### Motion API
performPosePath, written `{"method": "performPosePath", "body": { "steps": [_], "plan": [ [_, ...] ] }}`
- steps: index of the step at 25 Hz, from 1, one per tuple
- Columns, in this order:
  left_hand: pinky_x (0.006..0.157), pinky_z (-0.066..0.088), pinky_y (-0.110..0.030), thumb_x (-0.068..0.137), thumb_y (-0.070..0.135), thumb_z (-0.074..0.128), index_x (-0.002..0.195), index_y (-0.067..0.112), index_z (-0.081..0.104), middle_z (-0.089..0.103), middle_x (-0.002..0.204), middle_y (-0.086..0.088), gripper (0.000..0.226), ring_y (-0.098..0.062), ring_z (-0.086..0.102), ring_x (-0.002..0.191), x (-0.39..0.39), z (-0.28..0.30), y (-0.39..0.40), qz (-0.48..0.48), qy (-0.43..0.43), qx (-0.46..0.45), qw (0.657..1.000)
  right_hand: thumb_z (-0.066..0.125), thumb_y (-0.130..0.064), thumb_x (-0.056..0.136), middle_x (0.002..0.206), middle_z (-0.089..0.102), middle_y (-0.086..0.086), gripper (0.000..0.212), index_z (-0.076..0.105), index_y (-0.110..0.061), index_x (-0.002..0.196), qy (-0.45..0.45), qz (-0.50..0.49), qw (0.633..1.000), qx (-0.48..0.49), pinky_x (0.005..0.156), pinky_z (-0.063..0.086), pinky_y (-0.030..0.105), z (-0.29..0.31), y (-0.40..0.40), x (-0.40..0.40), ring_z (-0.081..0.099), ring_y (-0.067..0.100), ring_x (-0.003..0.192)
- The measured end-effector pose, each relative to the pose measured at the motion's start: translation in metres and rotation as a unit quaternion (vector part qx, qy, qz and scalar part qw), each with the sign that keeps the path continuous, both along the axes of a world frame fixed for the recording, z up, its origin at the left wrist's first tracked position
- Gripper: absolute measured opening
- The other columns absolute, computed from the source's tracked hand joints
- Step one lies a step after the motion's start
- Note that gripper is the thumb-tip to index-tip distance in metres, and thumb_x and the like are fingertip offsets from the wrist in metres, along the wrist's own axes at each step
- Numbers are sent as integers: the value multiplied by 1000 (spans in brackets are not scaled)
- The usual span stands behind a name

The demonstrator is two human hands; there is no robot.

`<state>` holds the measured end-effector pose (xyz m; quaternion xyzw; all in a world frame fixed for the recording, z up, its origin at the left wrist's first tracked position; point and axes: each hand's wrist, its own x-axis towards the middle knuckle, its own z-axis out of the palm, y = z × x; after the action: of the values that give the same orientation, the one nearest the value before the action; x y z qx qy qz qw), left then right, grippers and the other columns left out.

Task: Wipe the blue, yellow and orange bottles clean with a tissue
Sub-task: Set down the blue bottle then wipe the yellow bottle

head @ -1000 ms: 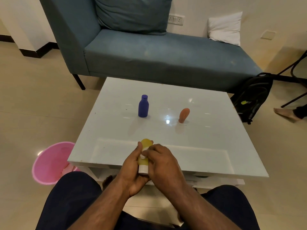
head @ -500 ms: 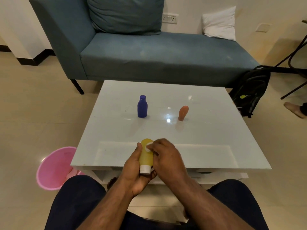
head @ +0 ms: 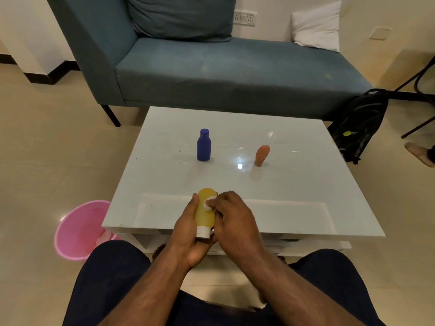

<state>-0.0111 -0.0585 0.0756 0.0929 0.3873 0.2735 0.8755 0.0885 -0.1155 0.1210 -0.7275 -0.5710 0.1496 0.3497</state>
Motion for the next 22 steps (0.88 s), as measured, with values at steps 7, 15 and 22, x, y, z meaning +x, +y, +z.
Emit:
{"method": "performPosePath", "body": {
  "steps": [7,15,22],
  "plan": [
    [95,53,-49,94,52,58,131,14,63,73,119,-16,53,-30,69,105,2,5,-2,-13,3,13,1000,53,-11,90,103,58,-1,23,68,-15,106,-7,-13,1000,-11,86,49,27,7,11,11,57,13,93],
    [69,55,-39,93,59,55,129,15,65,74,106,-12,57,-26,71,87,0,5,-3,-33,-8,30,999,55,-12,87,104,59,-1,26,67,-15,110,-37,18,999,-1,85,50,32,3,-3,3,56,15,95],
    [72,57,-41,100,51,43,133,26,60,75,113,-7,44,-23,72,93,2,6,-8,-101,44,147,983,57,-13,90,113,61,1,27,64,-16,116,-56,-13,998,-40,94,42,25,15,24,21,54,16,104]
  ]
}}
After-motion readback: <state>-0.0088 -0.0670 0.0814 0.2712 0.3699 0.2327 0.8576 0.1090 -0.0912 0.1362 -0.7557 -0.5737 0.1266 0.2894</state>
